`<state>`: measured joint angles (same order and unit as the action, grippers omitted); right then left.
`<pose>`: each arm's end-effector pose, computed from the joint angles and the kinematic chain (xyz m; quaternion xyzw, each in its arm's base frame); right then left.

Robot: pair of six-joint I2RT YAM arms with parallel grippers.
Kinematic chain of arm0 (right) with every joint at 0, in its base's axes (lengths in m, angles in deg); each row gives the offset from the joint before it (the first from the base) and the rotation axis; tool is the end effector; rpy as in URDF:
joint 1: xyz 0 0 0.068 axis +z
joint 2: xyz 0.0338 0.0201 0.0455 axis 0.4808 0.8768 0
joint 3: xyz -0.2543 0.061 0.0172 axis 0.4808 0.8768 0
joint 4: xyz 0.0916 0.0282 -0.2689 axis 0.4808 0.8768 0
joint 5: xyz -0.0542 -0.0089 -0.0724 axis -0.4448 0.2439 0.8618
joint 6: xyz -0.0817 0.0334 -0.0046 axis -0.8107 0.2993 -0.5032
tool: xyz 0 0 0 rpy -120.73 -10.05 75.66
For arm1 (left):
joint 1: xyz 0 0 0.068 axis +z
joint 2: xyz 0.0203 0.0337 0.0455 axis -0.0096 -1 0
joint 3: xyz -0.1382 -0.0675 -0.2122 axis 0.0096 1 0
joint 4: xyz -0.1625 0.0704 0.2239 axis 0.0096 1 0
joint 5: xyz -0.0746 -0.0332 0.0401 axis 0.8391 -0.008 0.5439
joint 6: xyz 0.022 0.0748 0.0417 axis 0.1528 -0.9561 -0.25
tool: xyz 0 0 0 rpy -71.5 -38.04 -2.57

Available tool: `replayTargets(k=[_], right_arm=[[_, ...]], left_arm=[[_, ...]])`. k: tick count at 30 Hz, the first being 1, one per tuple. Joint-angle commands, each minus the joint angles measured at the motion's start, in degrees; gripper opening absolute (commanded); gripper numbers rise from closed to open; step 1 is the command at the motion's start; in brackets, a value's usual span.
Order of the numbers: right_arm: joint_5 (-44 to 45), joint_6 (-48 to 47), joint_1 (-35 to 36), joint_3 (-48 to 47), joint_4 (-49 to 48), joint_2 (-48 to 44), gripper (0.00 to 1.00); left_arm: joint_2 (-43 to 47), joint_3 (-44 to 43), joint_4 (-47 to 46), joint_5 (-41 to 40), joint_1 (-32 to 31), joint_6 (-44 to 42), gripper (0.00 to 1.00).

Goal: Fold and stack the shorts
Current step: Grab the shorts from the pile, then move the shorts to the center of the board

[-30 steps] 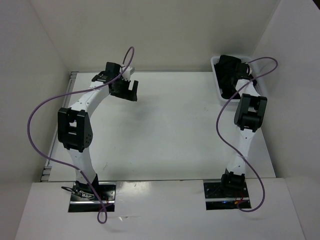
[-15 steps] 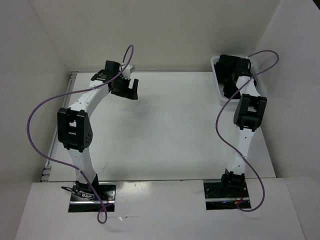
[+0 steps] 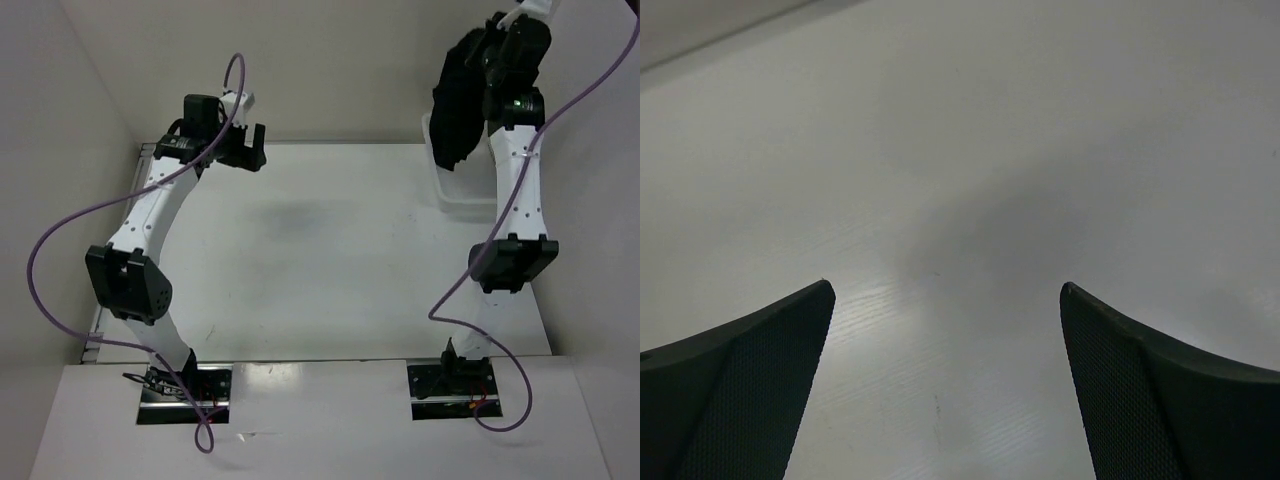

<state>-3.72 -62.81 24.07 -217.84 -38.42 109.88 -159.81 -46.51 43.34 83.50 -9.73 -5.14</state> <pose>0.5072 -0.0464 0.4829 0.1219 0.7158 0.0167 0.6873 0.4616 -0.0987 0.3375 0.1214 0.8705 -0.1258 0.4602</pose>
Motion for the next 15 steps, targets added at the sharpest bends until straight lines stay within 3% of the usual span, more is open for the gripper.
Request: replayTargets(k=[1,6,11,13,15], right_arm=[[-7.07,-5.70,3.60,-11.03,-4.25,-9.17,0.00],[-16.24,-7.91,11.59,-13.53,-0.47,-12.70,0.00],[-28.11,0.52,12.14,-1.95,-1.07,-16.56,0.02],[-32.31,2.63,12.14,7.36,-2.65,-19.27,0.07],[-35.57,2.64,12.66,21.01,-6.16,-21.57,0.30]], left_arm=[[6.42,-0.77,-2.42,-3.01,-0.09,-0.21,1.00],[13.89,3.89,-3.65,-6.43,-0.09,-0.21,1.00],[20.93,9.61,-4.80,-7.93,1.23,-0.21,1.00],[23.47,12.51,-5.32,-8.54,2.46,-0.21,1.00],[24.97,14.70,-5.32,-8.54,2.46,-0.21,1.00]])
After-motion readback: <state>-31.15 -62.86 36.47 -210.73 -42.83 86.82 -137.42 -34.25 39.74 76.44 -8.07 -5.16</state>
